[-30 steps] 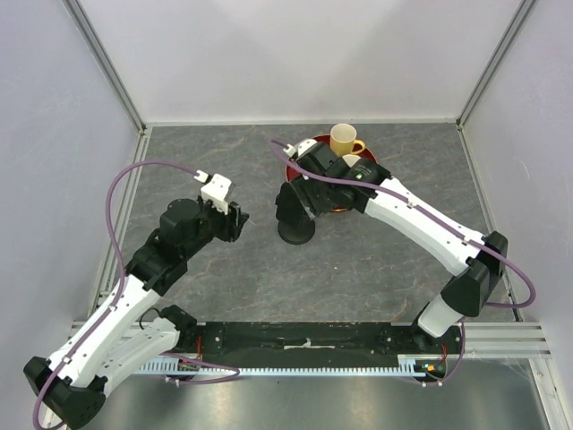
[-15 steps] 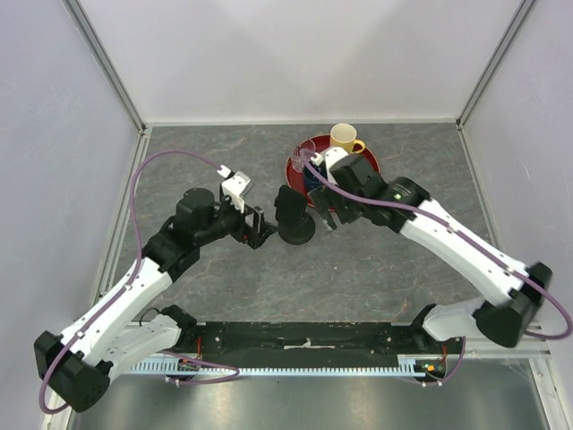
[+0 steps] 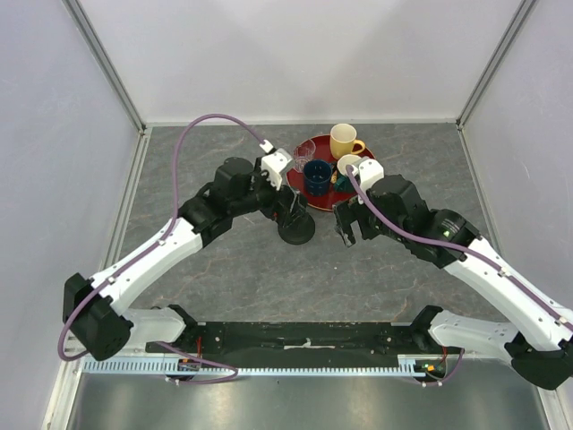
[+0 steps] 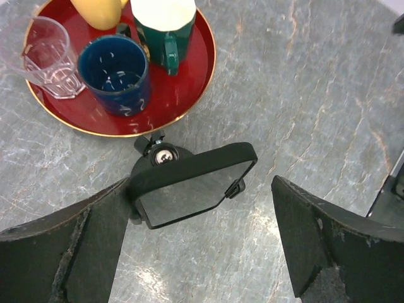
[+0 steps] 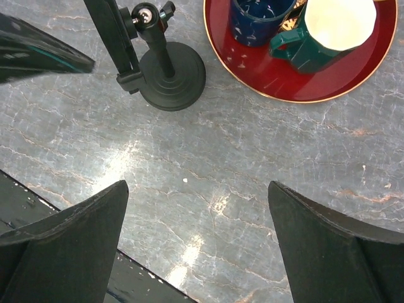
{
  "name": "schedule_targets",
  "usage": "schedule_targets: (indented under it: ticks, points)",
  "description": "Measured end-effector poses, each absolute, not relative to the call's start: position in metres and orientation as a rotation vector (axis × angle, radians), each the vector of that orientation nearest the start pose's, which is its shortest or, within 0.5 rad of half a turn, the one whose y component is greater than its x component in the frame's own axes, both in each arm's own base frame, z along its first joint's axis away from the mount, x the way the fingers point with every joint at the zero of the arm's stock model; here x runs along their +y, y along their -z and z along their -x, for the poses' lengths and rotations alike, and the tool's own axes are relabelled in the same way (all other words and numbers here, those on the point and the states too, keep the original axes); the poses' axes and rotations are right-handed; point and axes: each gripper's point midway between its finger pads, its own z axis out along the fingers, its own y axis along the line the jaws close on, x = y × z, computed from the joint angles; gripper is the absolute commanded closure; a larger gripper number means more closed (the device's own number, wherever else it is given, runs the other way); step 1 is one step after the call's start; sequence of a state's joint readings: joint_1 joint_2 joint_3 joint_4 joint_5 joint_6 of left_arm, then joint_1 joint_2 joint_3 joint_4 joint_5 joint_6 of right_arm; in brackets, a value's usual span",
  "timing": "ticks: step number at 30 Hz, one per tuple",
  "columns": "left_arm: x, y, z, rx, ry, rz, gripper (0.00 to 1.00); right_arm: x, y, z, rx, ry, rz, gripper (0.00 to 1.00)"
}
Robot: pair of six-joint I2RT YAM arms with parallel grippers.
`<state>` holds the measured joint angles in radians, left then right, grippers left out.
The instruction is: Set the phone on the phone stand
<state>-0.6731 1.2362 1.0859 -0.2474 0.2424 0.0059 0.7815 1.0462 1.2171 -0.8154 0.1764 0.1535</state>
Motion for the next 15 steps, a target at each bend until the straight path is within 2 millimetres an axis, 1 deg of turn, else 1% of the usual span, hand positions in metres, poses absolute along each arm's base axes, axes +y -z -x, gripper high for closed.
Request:
schedule_targets:
  ticks: [3,5,10,15]
  points:
    - [-0.284,-0.238,-0.285,1.868,0.642,-0.857,0.04,0.186,-0.264,-0.223,2.132,-0.332,0.585,0.02]
    - [-0.284,-0.234,-0.287,1.876,0.626,-0.86,0.03,0.185,-0.267,-0.221,2.122,-0.338,0.58,0.02]
    - [-0.28,-0.236,-0.301,1.856,0.52,-0.785,0.04,0.185,-0.268,-0.221,2.117,-0.342,0.573,0.02]
    - [-0.278,-0.236,-0.306,1.864,0.467,-0.715,0.03,0.188,-0.259,-0.223,2.133,-0.338,0.574,0.02]
